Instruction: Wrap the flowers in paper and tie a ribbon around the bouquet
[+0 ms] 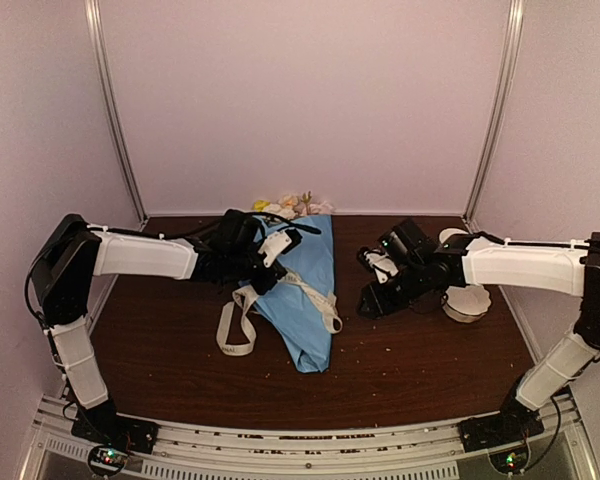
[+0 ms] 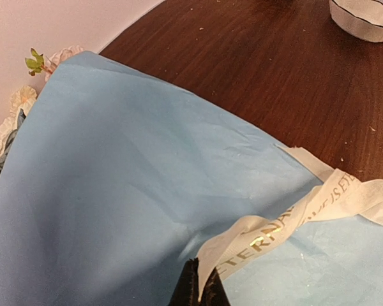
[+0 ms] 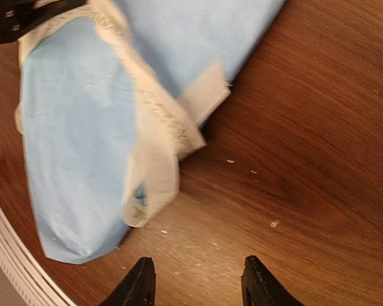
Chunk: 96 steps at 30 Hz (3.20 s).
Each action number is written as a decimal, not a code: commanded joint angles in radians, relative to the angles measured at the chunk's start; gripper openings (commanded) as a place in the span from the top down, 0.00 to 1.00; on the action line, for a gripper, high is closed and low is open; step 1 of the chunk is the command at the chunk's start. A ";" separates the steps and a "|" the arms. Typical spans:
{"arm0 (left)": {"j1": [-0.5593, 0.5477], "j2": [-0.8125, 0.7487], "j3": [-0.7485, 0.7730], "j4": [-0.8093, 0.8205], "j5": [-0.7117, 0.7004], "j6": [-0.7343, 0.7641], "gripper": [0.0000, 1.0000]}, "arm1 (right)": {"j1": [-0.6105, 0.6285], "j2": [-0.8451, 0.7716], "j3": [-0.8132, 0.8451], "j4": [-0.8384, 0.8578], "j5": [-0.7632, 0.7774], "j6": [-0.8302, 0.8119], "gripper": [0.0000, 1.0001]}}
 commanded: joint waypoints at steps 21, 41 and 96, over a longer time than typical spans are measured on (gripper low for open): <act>-0.003 -0.013 0.001 0.014 -0.004 -0.009 1.00 | 0.165 0.284 0.167 0.059 -0.043 -0.071 0.66; 0.015 -0.375 -0.077 -0.428 0.028 -0.263 0.08 | 0.165 0.211 0.252 -0.024 -0.176 -0.135 1.00; -0.254 -0.728 -0.617 0.057 -0.498 -0.304 1.00 | -0.039 0.223 0.759 0.209 -0.276 0.010 1.00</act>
